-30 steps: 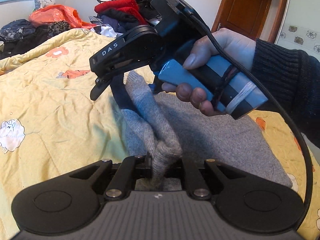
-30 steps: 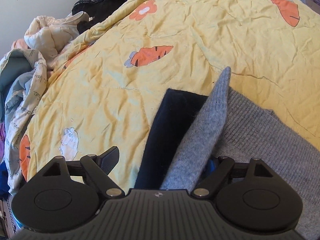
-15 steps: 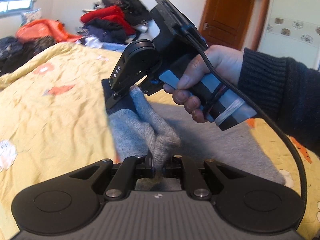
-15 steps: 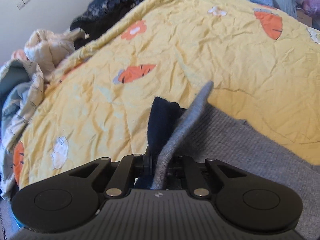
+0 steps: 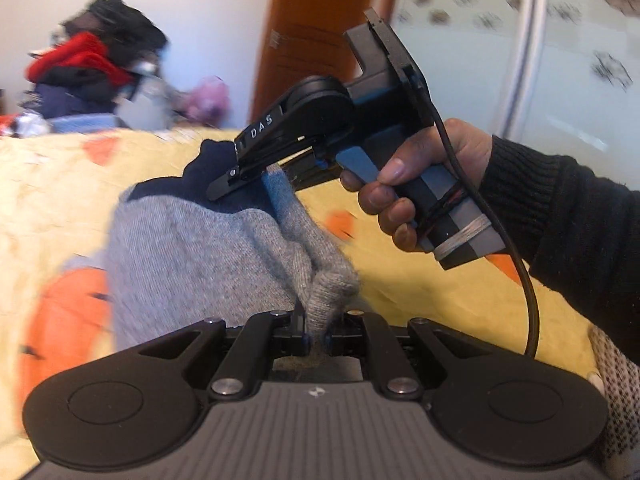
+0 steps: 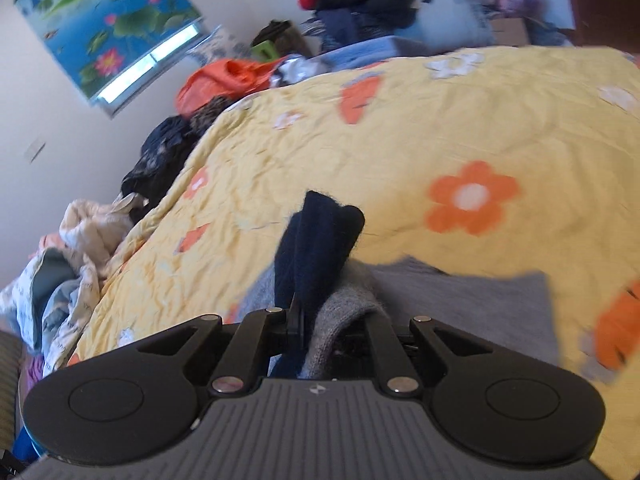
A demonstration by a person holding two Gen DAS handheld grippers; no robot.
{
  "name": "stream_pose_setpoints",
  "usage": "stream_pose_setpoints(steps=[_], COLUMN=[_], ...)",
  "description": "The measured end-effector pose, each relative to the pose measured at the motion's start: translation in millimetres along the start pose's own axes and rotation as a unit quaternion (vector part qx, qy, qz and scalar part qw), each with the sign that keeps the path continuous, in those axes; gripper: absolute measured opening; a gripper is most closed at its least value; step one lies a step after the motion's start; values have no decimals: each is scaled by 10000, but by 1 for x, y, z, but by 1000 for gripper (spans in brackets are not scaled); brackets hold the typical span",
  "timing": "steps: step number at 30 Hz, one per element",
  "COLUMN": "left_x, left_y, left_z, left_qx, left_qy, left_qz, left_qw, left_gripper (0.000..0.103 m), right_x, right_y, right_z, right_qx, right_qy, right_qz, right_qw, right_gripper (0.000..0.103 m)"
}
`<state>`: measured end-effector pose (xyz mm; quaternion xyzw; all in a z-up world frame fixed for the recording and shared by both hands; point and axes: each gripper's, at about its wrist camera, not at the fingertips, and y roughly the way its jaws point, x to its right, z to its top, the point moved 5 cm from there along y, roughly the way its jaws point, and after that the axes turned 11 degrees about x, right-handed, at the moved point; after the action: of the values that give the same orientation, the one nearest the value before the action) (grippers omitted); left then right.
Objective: Fold small clothes
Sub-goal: 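Lift the held sweater ends with both tools and fold them together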
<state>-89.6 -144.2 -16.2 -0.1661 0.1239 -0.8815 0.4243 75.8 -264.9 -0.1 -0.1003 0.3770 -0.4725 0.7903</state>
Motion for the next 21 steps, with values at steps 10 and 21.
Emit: stream_pose_setpoints(steps=[10, 21], left_x=[34, 31], left_y=[44, 66], left_z=[-22, -33], left_qx=[-546, -721], left_qy=[287, 548], left_qz=[-247, -312], left_qw=[9978, 9954], left_gripper=[6, 6], right_x=[70, 98], right_y=[-13, -16], right_z=[-38, -52], right_qx=[179, 387], right_qy=[475, 929], right_qz=[-246, 27], right_qw=[9984, 9949], right_gripper=[17, 23])
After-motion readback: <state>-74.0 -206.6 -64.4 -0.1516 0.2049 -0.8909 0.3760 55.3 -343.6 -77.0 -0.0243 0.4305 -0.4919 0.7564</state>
